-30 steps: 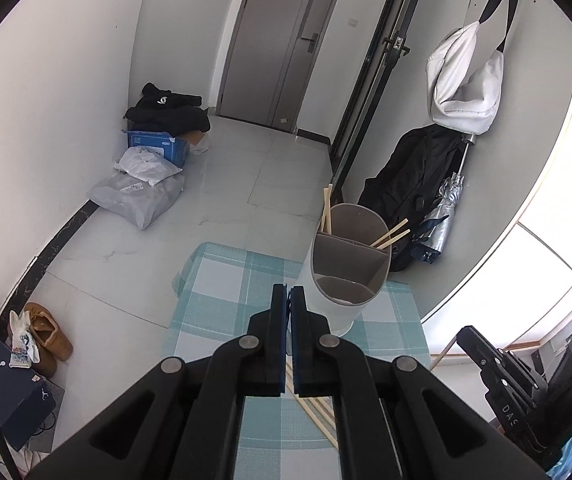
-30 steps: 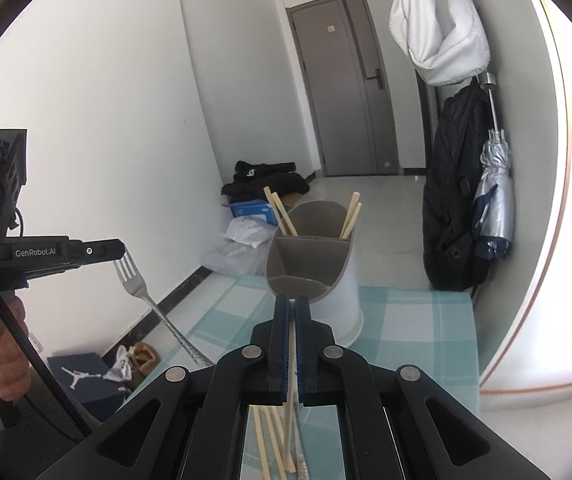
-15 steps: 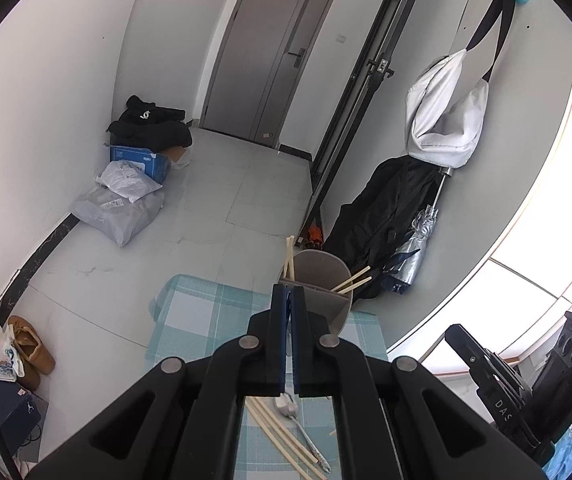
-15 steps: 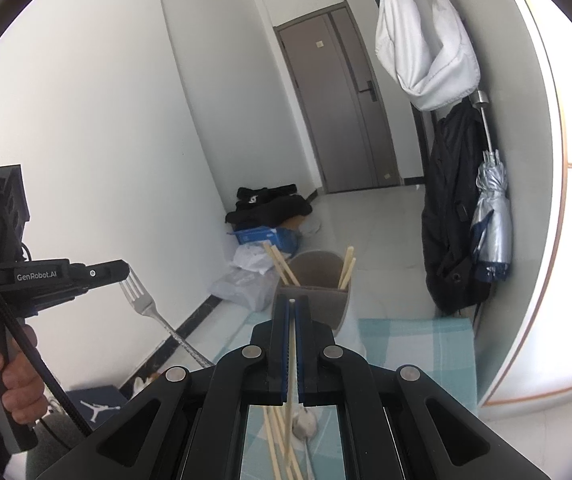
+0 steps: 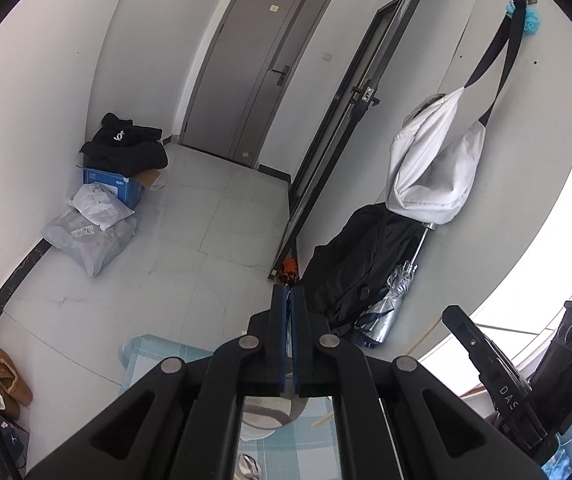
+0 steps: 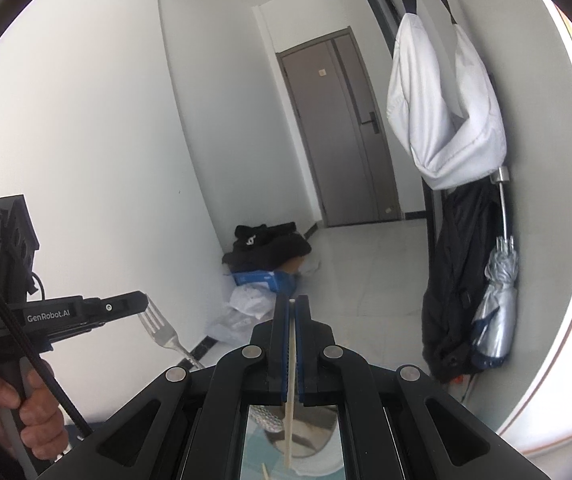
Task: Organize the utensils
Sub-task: 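Lower the fork and chopstick into the caddy and open both grippers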
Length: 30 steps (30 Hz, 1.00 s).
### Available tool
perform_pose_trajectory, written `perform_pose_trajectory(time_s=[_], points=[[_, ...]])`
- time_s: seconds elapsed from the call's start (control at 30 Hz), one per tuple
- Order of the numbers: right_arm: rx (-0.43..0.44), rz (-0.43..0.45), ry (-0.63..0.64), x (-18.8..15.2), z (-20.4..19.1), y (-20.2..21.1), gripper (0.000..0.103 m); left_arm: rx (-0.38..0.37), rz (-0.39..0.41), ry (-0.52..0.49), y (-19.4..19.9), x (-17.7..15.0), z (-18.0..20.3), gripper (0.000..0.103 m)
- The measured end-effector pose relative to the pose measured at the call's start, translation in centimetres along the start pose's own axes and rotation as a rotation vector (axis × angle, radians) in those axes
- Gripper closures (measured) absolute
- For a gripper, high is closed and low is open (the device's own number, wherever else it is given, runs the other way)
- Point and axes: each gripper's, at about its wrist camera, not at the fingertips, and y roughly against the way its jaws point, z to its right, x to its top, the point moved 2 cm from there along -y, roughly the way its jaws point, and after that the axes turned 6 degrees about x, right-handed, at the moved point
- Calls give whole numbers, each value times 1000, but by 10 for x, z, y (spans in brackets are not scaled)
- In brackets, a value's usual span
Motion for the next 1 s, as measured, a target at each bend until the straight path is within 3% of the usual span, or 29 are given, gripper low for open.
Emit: perform_pose_trajectory(time_s=[0.23, 0.57, 0.83, 1.0], points=[[-9, -2, 10, 23, 13, -42, 101, 11, -15, -3, -37, 12, -10, 103], [-43, -23, 16, 22, 28, -85, 101, 17, -95, -76, -84, 4, -18, 103], [-45, -46, 51, 9, 26, -95, 101, -11, -113, -185, -96, -1, -12, 103], [-37, -57, 44, 0, 28, -101, 101, -37, -144, -309, -104, -12, -1, 103]])
